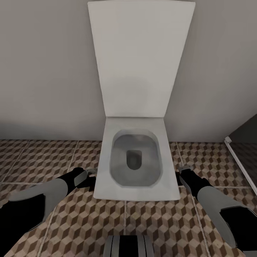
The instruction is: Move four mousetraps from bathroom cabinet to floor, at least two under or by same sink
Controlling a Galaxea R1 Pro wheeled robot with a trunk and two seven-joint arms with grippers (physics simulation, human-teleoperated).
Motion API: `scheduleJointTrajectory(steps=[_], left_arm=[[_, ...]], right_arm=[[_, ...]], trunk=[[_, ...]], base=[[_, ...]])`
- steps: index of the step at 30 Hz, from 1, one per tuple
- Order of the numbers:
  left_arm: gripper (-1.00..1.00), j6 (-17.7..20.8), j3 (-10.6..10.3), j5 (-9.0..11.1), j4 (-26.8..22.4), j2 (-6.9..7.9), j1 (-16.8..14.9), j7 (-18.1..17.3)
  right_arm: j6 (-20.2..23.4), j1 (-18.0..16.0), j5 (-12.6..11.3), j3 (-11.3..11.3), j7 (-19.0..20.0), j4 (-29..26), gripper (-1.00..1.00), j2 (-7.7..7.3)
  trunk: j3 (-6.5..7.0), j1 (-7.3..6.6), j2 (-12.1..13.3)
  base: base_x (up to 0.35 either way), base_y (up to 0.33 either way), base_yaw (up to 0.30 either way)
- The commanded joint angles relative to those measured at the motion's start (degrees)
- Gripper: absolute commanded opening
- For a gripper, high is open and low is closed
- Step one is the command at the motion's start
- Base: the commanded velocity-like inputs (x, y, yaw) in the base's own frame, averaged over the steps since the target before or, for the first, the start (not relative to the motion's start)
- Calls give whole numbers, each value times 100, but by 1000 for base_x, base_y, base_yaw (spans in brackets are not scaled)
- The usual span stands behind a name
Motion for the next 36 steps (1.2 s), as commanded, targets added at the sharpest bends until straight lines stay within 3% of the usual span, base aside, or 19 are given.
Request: scheduleJointTrajectory(steps=[1,20,24,36], left_arm=[[-100,8,-22,54,-24,7,-4,53],[-100,6,-22,54,-25,-3,-4,53],[-100,6,-23,54,-25,3,-4,53],[-100,3,-22,52,-25,-3,-4,53]], right_arm=[[34,0,-8,24,-7,-11,-100,-2],[36,0,-3,22,-13,-9,-100,-1],[36,0,-5,20,-15,-10,-100,-2],[41,0,0,28,-18,-27,-100,0]], trunk=[[-4,-1,-2],[-4,-1,-2],[-92,9,-7],[-92,9,-7]], base=[[0,0,0],[0,0,0],[0,0,0],[0,0,0]])
